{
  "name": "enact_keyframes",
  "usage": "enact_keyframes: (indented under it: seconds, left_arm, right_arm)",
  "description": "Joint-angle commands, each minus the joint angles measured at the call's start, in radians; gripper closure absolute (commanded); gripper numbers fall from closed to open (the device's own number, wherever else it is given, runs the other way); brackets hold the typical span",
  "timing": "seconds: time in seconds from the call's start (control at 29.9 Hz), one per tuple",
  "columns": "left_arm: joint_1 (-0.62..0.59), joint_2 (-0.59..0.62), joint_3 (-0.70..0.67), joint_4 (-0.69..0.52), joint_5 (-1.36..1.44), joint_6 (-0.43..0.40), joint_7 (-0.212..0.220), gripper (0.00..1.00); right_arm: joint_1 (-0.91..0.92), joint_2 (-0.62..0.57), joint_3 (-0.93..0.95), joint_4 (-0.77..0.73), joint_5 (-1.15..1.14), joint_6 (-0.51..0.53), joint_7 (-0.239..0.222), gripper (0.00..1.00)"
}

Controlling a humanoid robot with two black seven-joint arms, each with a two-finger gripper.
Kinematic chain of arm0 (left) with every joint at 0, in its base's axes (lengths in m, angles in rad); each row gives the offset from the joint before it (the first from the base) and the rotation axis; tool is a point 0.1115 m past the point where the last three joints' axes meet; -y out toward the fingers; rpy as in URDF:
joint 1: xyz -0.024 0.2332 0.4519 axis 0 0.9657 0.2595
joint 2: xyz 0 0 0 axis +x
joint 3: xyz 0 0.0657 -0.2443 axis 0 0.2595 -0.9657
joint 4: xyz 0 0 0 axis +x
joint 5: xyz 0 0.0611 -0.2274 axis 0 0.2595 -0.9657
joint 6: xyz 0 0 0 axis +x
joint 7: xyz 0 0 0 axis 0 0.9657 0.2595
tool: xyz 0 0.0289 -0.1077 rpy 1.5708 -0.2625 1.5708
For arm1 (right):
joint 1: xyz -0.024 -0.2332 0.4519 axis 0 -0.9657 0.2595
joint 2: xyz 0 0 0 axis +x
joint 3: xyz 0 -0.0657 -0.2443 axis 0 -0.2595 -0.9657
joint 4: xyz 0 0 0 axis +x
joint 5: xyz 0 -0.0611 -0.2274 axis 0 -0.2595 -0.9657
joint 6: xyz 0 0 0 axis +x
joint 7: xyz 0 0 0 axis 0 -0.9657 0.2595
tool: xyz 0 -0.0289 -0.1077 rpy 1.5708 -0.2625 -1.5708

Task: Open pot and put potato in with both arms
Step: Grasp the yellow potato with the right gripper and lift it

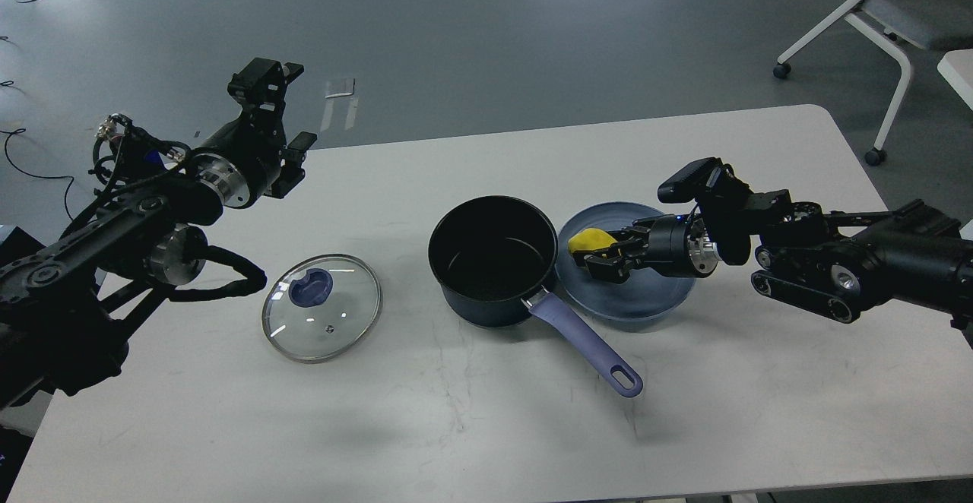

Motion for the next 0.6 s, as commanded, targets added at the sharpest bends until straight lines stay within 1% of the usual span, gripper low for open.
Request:
enact_keyframes:
  seconds: [0.0, 0.07, 0.17, 0.27, 0.33, 0.4, 0.47, 0.53, 0.57]
  left_arm:
    - [0.000, 0.000, 0.002, 0.000, 0.000, 0.000, -0.001, 0.01]
    - [-0.001, 0.000, 0.002, 0.000, 0.000, 0.000, 0.001, 0.01]
    - [-0.001, 0.000, 0.002, 0.000, 0.000, -0.001, 0.001, 0.01]
    - [-0.001, 0.000, 0.002, 0.000, -0.001, -0.001, 0.002, 0.01]
    - [0.000, -0.002, 0.000, 0.000, -0.001, -0.001, 0.007, 0.01]
    - [0.000, -0.003, -0.001, 0.000, -0.003, -0.001, 0.008, 0.01]
    - [0.000, -0.005, -0.004, 0.000, -0.003, -0.001, 0.010, 0.01]
    - [0.000, -0.006, -0.009, -0.001, -0.004, -0.001, 0.011, 0.01]
    - [0.000, -0.007, -0.009, 0.000, -0.004, -0.001, 0.010, 0.01]
  right_arm:
    - [0.042, -0.005, -0.004, 0.004, 0.000, -0.043, 0.009, 0.75]
    - [0.102, -0.004, -0.008, 0.004, -0.046, -0.103, 0.019, 0.75]
    - [0.175, 0.005, -0.007, 0.001, -0.101, -0.120, 0.036, 0.75]
    - [0.198, 0.022, -0.008, -0.004, -0.101, -0.120, 0.039, 0.75]
    - [0.203, 0.133, -0.010, -0.039, -0.101, -0.122, 0.039, 0.75]
    - [0.200, 0.218, -0.016, -0.074, -0.101, -0.122, 0.039, 0.74]
    - [0.197, 0.244, -0.037, -0.096, -0.101, -0.120, 0.038, 0.71]
    - [0.189, 0.292, -0.086, -0.137, -0.100, -0.120, 0.039, 0.66]
    - [0.186, 0.300, -0.093, -0.140, -0.100, -0.120, 0.038, 0.61]
